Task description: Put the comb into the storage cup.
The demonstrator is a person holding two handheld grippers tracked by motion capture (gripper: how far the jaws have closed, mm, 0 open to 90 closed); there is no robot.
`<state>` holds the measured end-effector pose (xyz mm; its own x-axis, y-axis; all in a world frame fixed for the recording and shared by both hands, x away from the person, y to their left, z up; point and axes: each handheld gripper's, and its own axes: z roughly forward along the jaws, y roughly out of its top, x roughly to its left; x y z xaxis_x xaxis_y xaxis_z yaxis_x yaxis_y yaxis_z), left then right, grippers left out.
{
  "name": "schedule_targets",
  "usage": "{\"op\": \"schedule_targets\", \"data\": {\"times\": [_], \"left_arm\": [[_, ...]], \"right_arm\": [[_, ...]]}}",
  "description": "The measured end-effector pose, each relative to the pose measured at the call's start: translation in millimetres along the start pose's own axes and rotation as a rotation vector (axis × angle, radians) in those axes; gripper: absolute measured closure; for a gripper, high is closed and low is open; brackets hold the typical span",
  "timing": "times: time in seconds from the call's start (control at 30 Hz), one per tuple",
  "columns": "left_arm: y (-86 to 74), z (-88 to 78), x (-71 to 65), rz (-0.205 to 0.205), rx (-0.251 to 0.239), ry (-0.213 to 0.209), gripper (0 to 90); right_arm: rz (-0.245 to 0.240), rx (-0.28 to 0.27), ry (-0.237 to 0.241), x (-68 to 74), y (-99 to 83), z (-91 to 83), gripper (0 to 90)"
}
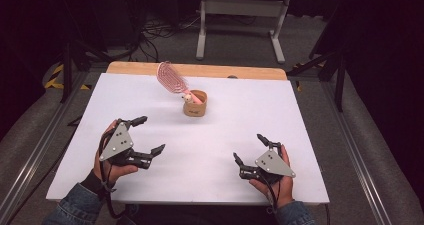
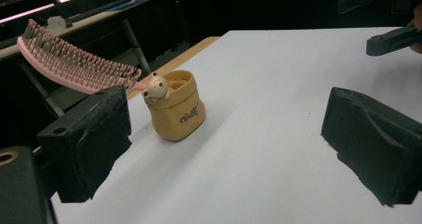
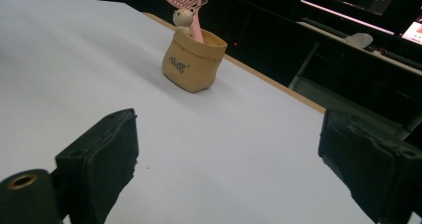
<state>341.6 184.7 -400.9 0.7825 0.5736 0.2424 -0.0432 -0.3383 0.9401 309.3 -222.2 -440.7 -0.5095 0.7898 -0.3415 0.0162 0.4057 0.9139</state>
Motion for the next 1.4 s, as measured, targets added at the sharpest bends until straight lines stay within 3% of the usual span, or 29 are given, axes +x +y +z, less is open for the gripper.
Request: {"op": "schedule_targets", "data": {"times": [0.33,0.9,1.4], "left_arm": [[-3.2,-4.4,-4.9,0.004,0.01,-0.007,6.2],[-11.6,-11.0,-12.7,0.057,0.043,0.0,6.0],[-23.2,-19.7,-12.6,0.06,0.063,0.018,6.0]], "right_arm": [[-0.005,0.0,0.0,0.7,0.6,0.0,9.7],[-0.009,0.004,0.001,1.7,0.9,0.0,9.6],[-0.011,-0.002,0.013,2.6,1.7,-0.6,9.0]]}}
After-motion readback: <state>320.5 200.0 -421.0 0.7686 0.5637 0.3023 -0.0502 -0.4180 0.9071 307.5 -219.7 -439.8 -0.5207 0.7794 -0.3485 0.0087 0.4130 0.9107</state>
